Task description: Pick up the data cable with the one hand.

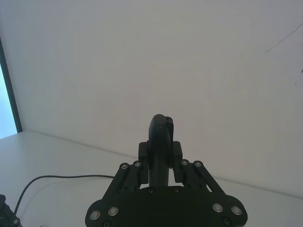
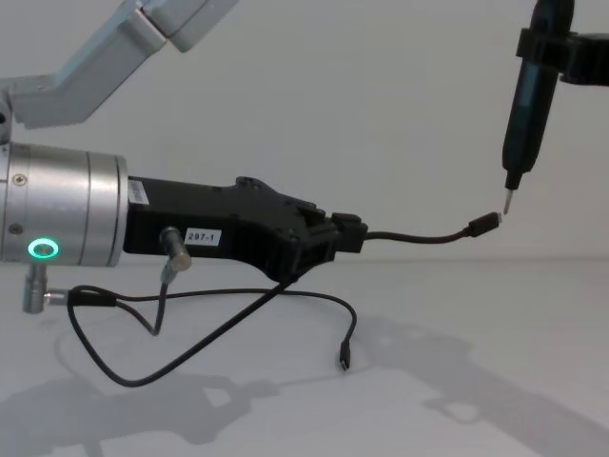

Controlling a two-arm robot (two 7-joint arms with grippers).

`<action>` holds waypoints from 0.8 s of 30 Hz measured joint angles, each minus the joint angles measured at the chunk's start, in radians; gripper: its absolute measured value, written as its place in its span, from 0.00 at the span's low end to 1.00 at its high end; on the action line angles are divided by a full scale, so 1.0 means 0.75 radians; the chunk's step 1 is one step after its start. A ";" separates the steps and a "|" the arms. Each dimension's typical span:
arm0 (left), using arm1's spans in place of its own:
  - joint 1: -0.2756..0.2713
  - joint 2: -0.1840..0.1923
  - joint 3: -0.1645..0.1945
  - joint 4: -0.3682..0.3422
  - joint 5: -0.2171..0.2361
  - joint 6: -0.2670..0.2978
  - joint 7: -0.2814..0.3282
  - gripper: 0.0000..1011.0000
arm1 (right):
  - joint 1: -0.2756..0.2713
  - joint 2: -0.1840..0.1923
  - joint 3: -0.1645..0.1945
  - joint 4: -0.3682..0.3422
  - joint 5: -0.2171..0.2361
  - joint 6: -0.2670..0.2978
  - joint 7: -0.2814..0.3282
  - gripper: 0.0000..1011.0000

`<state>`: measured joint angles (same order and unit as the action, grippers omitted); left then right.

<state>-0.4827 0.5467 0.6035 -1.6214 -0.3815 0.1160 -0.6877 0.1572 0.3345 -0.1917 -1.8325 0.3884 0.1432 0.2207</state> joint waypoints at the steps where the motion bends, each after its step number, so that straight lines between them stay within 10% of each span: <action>1: 0.000 0.000 0.000 0.000 0.000 0.000 0.000 0.03 | 0.000 0.000 -0.001 0.001 -0.001 0.001 0.000 0.28; 24: 0.000 0.001 0.000 0.000 0.000 0.000 0.000 0.03 | 0.001 0.003 -0.010 0.003 0.003 0.008 0.002 0.28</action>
<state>-0.4827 0.5475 0.6035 -1.6215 -0.3814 0.1161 -0.6878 0.1582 0.3368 -0.1996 -1.8304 0.3907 0.1492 0.2220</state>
